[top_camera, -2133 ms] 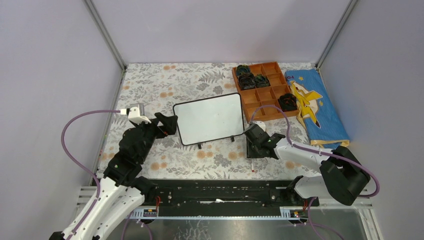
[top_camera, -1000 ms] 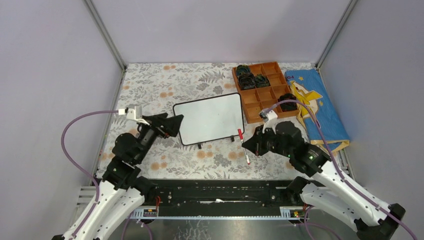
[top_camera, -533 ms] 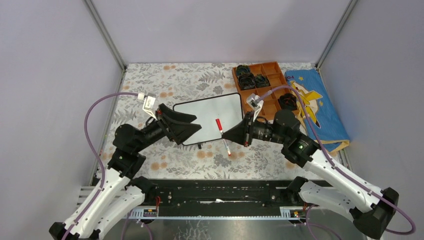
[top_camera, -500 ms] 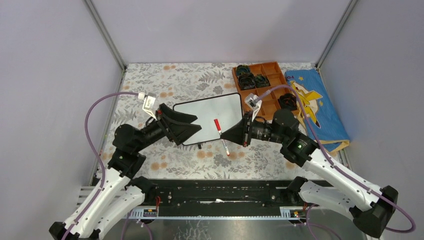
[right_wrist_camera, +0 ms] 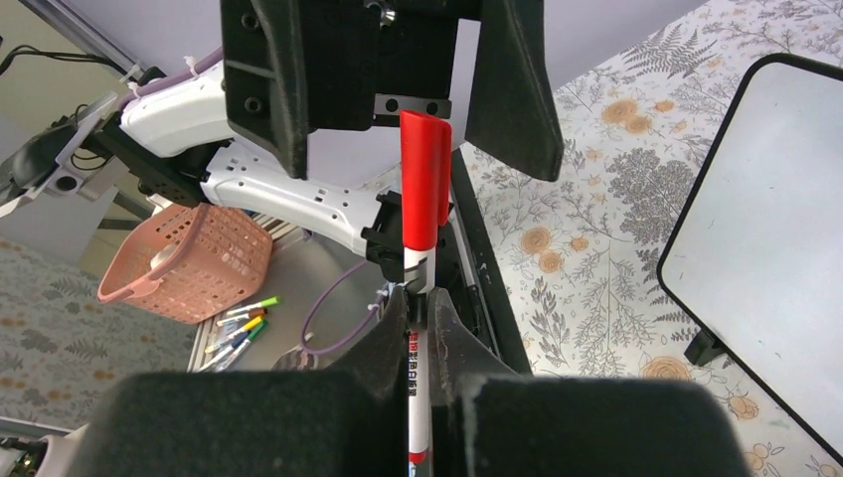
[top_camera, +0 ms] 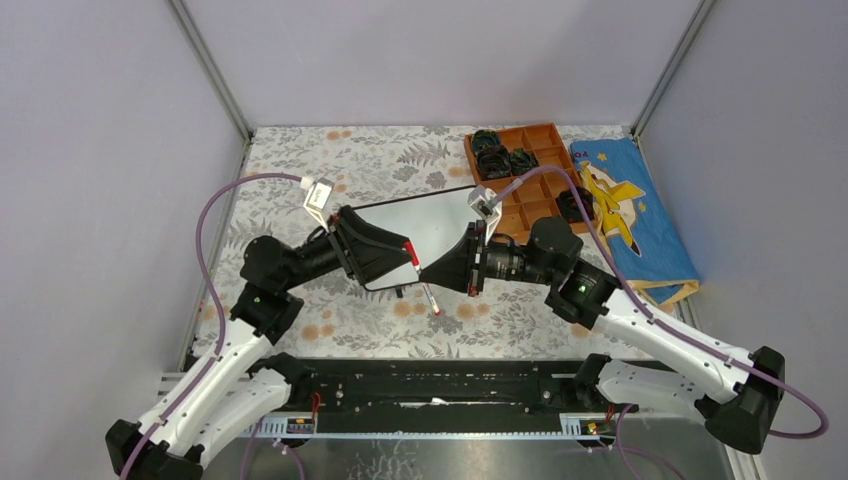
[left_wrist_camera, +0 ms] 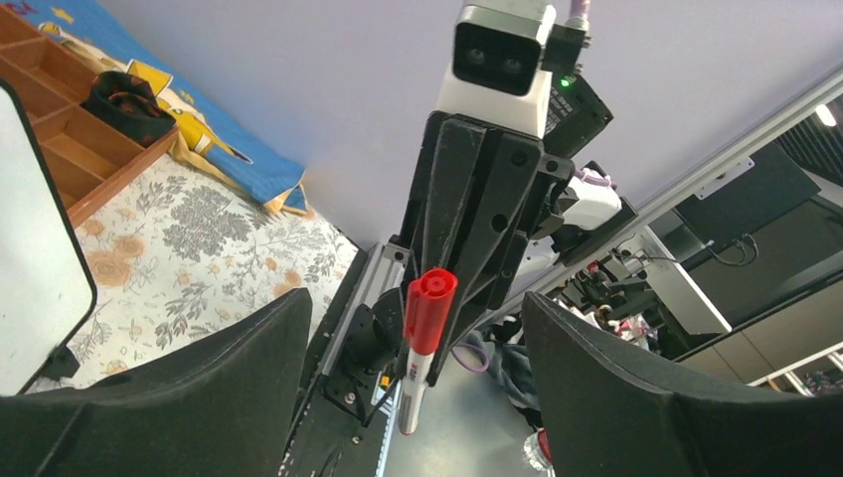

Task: Write a sentence on the whiteboard
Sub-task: Open the whiteboard marker at the center of the board.

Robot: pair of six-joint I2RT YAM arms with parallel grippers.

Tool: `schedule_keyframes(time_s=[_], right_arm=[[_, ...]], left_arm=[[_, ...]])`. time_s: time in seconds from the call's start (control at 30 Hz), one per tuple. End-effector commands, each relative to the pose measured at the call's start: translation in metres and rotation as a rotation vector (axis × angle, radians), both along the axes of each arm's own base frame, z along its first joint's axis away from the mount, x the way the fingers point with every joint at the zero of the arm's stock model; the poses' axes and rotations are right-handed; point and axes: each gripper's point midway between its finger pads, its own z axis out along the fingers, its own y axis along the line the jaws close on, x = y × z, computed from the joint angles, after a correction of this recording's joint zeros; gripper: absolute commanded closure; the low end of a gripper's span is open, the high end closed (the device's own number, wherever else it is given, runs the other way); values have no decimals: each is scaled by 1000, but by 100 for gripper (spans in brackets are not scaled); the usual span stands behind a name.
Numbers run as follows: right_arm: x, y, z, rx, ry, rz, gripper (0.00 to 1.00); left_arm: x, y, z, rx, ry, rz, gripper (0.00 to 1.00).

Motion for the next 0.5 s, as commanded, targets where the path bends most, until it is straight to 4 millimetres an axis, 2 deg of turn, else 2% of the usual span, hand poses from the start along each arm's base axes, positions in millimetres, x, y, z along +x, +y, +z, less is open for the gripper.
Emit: schedule_keyframes(time_s=[0.0, 0.3, 0.47], right_arm=[[-1, 5, 32, 79, -61, 1, 100], [5, 12, 28, 79, -55, -13, 100], [5, 15, 28, 80, -53, -10, 100]], left_arm=[[-14, 0, 21, -57, -92, -54, 20], [-18, -7, 14, -47, -79, -100, 52], [-20, -6, 13, -45, -82, -100, 63]])
